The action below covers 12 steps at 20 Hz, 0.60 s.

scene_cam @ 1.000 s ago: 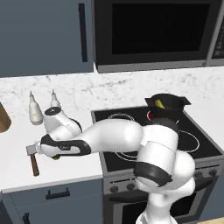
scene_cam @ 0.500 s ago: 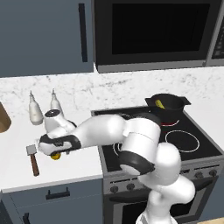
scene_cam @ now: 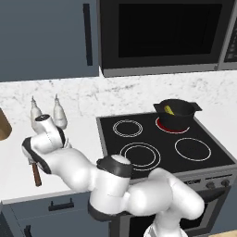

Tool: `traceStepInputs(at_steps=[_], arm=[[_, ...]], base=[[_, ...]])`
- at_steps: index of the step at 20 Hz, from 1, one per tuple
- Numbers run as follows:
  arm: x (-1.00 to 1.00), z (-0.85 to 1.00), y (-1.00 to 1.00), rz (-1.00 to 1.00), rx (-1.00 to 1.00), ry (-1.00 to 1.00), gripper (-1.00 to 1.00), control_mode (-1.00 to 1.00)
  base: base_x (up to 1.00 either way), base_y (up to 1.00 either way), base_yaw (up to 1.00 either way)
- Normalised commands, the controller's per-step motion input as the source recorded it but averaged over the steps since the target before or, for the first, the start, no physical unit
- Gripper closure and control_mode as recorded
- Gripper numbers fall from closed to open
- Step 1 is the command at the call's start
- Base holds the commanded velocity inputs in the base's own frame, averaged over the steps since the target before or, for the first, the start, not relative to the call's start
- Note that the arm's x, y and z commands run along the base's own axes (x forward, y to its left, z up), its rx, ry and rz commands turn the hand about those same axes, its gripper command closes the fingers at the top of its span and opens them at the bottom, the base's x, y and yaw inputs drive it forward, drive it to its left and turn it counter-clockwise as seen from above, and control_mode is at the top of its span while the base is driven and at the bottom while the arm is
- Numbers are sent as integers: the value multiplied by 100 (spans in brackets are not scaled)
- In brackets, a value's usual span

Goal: Put the cucumber and lemon in the pot. Retrieve the spatula and lightly stir the vegetables in the pot.

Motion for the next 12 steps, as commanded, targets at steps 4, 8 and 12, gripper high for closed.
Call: traceStepInputs(at_steps=[4, 8, 12], arm=[[-4, -11, 0, -4, -2, 0, -100, -100], [-18, 0, -7, -11, 0, 0, -100, -100], [-25, -1, -19, -14, 0, 0, -100, -100]], base=[[0, 0, 0], [0, 0, 0], [0, 0, 0]])
